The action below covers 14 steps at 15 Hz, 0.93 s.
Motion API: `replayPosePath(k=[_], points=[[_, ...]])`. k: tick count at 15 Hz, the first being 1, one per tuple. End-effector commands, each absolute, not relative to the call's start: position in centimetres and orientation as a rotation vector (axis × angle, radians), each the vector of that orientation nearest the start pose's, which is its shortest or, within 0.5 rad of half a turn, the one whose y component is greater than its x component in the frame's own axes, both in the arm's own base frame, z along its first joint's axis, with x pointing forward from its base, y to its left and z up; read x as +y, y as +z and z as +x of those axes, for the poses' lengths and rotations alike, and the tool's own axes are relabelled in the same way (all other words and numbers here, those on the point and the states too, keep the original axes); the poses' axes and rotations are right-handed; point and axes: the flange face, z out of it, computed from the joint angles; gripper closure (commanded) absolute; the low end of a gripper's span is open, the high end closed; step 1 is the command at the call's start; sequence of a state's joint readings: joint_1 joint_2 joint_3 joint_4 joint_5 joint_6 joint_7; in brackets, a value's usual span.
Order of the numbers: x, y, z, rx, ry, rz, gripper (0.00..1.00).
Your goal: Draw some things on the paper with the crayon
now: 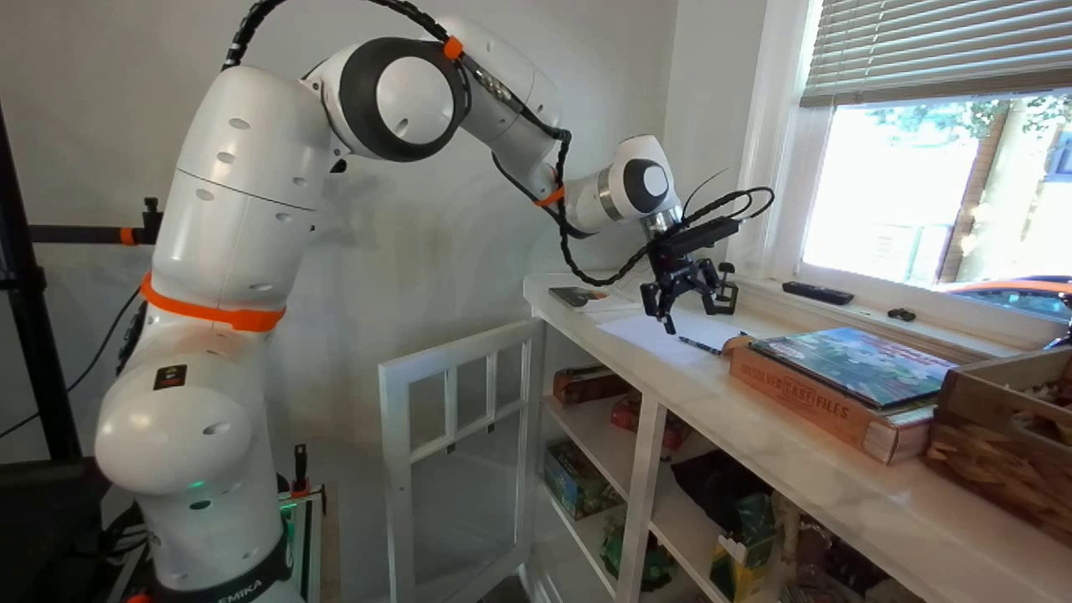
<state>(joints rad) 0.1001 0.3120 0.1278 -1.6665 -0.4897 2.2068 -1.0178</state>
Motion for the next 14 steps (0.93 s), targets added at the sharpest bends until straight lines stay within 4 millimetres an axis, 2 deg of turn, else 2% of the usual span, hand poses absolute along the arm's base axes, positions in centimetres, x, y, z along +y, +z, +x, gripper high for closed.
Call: replayPosePath(k=[1, 4, 8, 14], points=[[12.3, 49.0, 64.1, -2.123, -0.151, -2.770, 0.00], [11.4, 52.2, 62.4, -1.887, -0.147, -2.845, 0.00], [10.2, 54.9, 60.5, -1.576, -0.178, -2.912, 0.00], [10.0, 56.2, 59.0, -1.107, -0.265, -2.984, 0.00]])
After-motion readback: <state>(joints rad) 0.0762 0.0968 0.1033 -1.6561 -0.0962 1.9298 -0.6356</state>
